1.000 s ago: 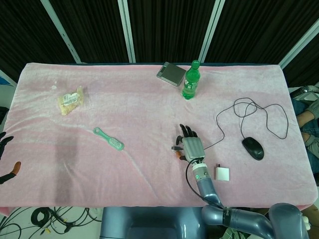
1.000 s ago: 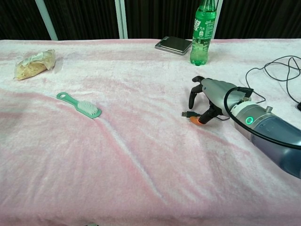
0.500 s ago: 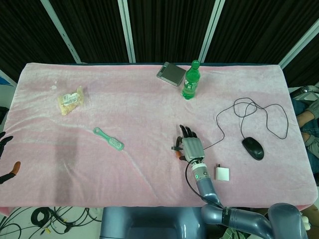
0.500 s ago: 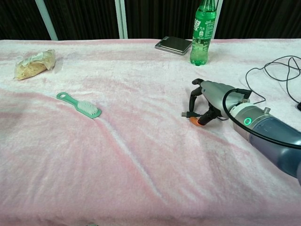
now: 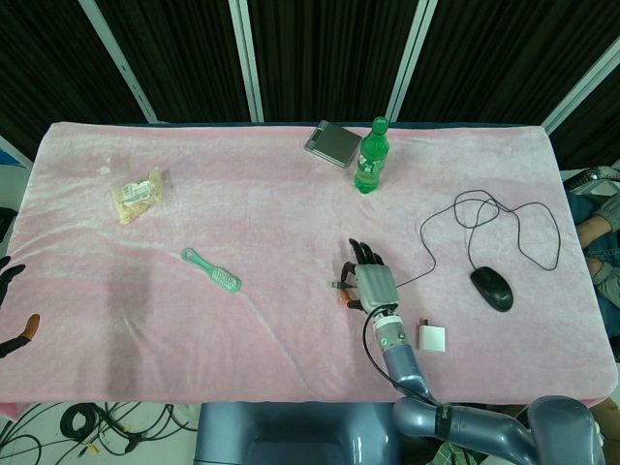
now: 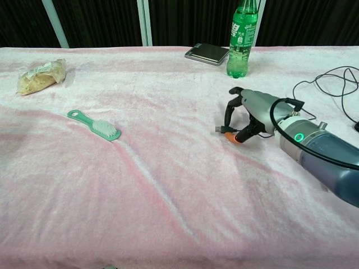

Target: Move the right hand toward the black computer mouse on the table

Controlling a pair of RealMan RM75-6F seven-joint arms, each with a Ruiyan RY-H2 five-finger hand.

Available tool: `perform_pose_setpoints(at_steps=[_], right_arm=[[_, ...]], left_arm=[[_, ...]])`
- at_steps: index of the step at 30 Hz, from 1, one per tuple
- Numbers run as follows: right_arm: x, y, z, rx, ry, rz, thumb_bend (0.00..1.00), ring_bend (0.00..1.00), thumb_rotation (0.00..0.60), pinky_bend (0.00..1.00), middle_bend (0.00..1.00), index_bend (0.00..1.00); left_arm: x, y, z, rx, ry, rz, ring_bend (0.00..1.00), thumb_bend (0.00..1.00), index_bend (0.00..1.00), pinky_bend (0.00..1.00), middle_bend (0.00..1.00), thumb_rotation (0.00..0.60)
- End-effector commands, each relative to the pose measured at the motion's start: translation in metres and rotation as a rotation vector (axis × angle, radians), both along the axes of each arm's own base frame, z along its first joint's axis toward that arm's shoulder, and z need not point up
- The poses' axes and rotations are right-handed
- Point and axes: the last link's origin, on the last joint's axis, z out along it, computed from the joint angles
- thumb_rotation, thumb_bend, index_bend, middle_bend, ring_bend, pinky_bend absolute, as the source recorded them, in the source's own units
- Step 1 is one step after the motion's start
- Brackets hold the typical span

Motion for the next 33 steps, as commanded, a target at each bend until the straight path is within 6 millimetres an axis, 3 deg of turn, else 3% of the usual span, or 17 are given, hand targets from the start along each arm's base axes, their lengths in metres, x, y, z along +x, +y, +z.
perform_pose_setpoints(at_steps=[1, 10, 20, 26, 33], right_arm=[[0.003, 0.000, 0.018, -0.008, -0.063, 0.007, 0.32, 0.03, 0.600, 0.16, 0.03, 0.58], [0.011, 0.016, 0.074, -0.059, -0.136, 0.097, 0.32, 0.03, 0.600, 0.16, 0.03, 0.58], [0.021, 0.054, 0.148, -0.185, -0.261, 0.263, 0.32, 0.03, 0.600, 0.16, 0.03, 0.59], [0.019, 0.073, 0.172, -0.244, -0.308, 0.317, 0.32, 0.03, 0.600, 0.16, 0.03, 0.59], [0.013, 0.106, 0.177, -0.265, -0.344, 0.376, 0.32, 0.03, 0.600, 0.16, 0.03, 0.59]], left_arm=[[0.000, 0.000, 0.000, -0.001, 0.000, 0.000, 0.00, 0.34, 0.16, 0.00, 0.06, 0.600], [0.001, -0.001, -0.001, -0.003, 0.002, -0.002, 0.00, 0.34, 0.16, 0.00, 0.06, 0.600], [0.001, -0.002, -0.002, -0.002, 0.001, -0.003, 0.00, 0.34, 0.16, 0.00, 0.06, 0.600], [0.002, -0.002, -0.002, -0.001, 0.000, -0.003, 0.00, 0.34, 0.16, 0.00, 0.06, 0.600], [0.002, -0.003, -0.002, 0.000, -0.003, -0.002, 0.00, 0.34, 0.16, 0.00, 0.06, 0.600]])
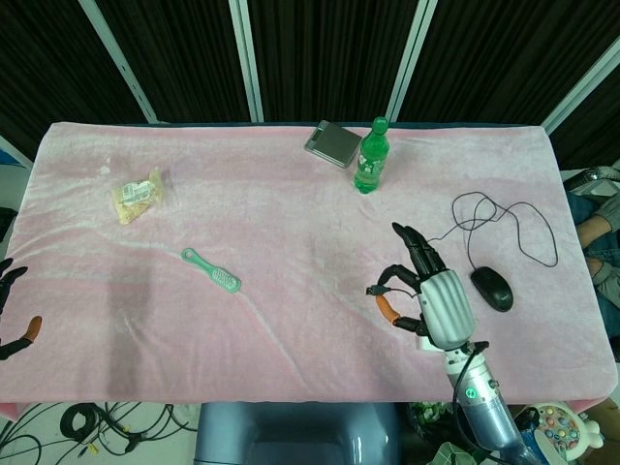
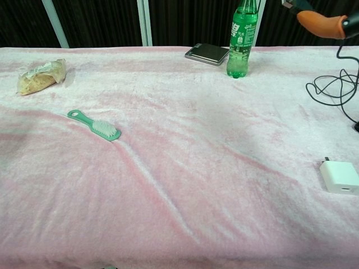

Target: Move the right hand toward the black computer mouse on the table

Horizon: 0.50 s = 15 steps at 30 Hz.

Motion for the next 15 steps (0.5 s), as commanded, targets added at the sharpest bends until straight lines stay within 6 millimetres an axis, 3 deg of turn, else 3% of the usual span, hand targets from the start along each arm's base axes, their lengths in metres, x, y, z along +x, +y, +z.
perform_pose_setpoints(at_steps=[1, 7, 15], right_arm=[[-0.006, 0.026, 0.002, -0.009, -0.027, 0.029, 0.32, 0.03, 0.600, 0.16, 0.03, 0.59], [-0.004, 0.043, -0.007, -0.002, -0.022, 0.071, 0.32, 0.03, 0.600, 0.16, 0.03, 0.59], [0.003, 0.047, -0.015, -0.001, -0.013, 0.098, 0.32, 0.03, 0.600, 0.16, 0.03, 0.59]], left_arm=[[0.000, 0.000, 0.000, 0.000, 0.000, 0.000, 0.00, 0.34, 0.16, 0.00, 0.06, 0.600], [0.000, 0.000, 0.000, -0.001, 0.002, 0.000, 0.00, 0.34, 0.16, 0.00, 0.06, 0.600], [0.000, 0.000, 0.000, 0.000, 0.002, 0.000, 0.00, 0.34, 0.16, 0.00, 0.06, 0.600]])
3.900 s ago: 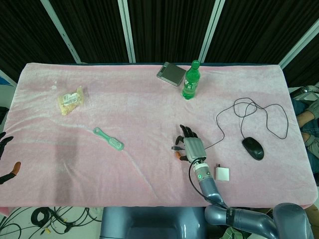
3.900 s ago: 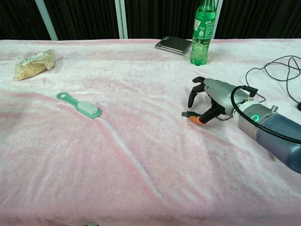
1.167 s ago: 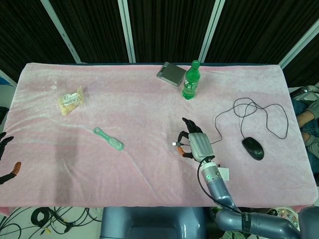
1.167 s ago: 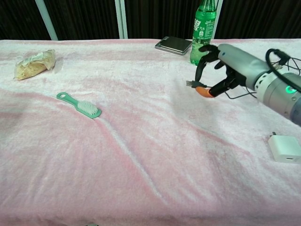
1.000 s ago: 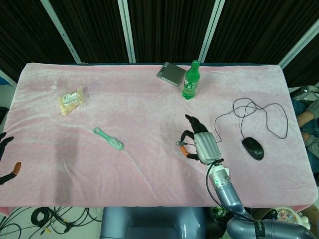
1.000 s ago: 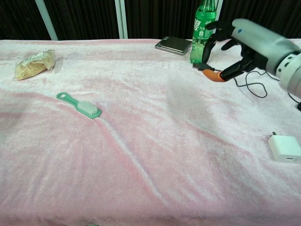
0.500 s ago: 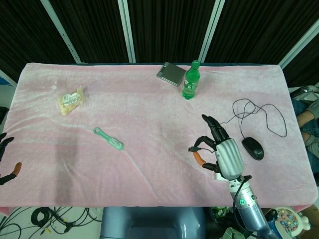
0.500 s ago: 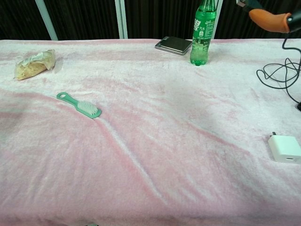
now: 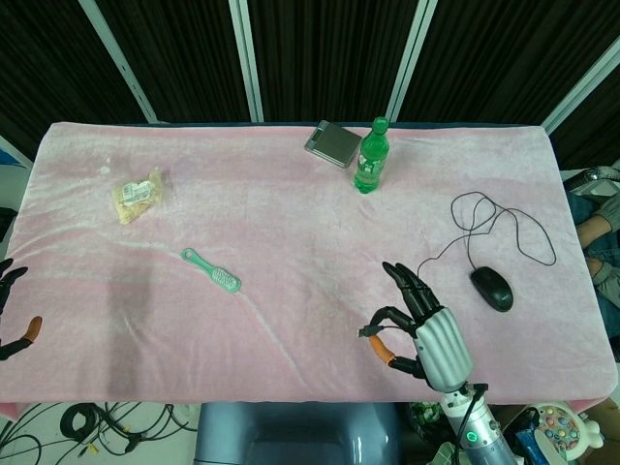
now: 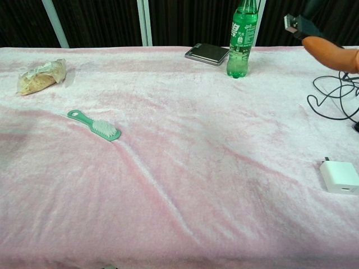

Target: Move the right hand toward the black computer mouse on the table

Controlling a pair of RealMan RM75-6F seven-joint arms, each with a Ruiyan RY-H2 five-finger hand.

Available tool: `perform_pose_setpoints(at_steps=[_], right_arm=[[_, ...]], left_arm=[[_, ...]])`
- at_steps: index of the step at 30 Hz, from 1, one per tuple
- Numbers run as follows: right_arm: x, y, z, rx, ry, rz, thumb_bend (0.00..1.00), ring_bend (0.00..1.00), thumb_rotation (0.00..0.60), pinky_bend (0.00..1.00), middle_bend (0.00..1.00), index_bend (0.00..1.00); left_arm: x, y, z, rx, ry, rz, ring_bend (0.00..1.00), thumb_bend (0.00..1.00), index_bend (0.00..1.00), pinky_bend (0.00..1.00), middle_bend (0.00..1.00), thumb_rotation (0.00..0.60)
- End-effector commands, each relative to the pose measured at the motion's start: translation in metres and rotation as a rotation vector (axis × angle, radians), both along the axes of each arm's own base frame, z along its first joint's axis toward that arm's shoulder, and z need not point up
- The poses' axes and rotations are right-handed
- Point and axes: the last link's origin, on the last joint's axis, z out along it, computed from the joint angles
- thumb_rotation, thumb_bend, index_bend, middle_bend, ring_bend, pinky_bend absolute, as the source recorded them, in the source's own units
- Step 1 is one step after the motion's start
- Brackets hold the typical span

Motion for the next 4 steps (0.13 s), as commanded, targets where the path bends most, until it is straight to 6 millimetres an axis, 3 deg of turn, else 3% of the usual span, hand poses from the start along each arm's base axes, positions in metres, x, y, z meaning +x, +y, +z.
perform_pose_setpoints(at_steps=[1, 4], right_arm=[[0.0017, 0.0005, -0.0015, 0.001, 0.002, 0.005, 0.32, 0.03, 0.600, 0.16, 0.03, 0.59], [0.0016, -0.0002, -0.0019, -0.002, 0.008, 0.002, 0.32, 0.03, 0.600, 0.16, 0.03, 0.59]], left_arm=[[-0.0001, 0.0001, 0.0001, -0.001, 0.000, 0.000, 0.00, 0.34, 0.16, 0.00, 0.06, 0.600], [-0.0001, 0.0003, 0.0000, -0.002, 0.001, -0.001, 0.00, 0.34, 0.16, 0.00, 0.06, 0.600]])
